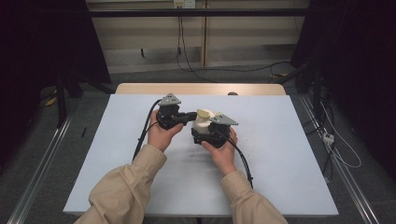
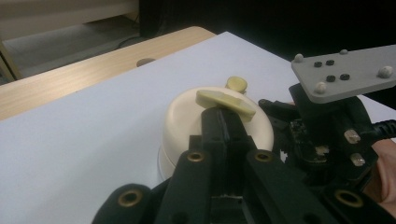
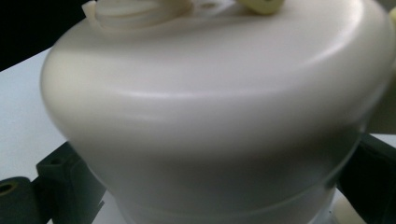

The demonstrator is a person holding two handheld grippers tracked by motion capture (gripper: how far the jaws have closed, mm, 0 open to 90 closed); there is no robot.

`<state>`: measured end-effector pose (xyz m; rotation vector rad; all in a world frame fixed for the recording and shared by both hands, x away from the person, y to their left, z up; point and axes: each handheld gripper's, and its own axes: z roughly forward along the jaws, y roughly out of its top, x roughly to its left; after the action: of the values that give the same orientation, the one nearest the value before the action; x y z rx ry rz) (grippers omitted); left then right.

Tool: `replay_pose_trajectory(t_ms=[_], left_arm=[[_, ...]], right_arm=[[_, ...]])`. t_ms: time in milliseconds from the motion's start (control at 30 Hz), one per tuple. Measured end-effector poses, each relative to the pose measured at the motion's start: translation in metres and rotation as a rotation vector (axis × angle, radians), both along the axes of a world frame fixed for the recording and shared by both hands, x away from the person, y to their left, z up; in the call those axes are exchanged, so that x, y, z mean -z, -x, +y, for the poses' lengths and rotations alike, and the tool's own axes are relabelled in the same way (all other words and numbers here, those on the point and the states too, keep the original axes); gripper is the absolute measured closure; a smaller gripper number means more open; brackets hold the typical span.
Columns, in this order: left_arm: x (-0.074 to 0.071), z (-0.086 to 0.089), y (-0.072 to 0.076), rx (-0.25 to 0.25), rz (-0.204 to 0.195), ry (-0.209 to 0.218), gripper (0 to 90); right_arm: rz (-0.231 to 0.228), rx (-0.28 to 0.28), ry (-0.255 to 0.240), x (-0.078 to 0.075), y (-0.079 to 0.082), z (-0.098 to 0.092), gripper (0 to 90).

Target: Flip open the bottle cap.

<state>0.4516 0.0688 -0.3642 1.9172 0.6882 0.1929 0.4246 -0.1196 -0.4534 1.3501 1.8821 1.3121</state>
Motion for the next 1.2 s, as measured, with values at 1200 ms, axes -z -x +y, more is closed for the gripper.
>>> replay_pose_trajectory(t_ms=[1200], left_arm=[[-0.0028,-0.005,-0.0021,-0.003,-0.003,-0.002,90.0]], right_arm=[[-0.001,0.013,0.004,0.0,0.001,0.0015,2.9]])
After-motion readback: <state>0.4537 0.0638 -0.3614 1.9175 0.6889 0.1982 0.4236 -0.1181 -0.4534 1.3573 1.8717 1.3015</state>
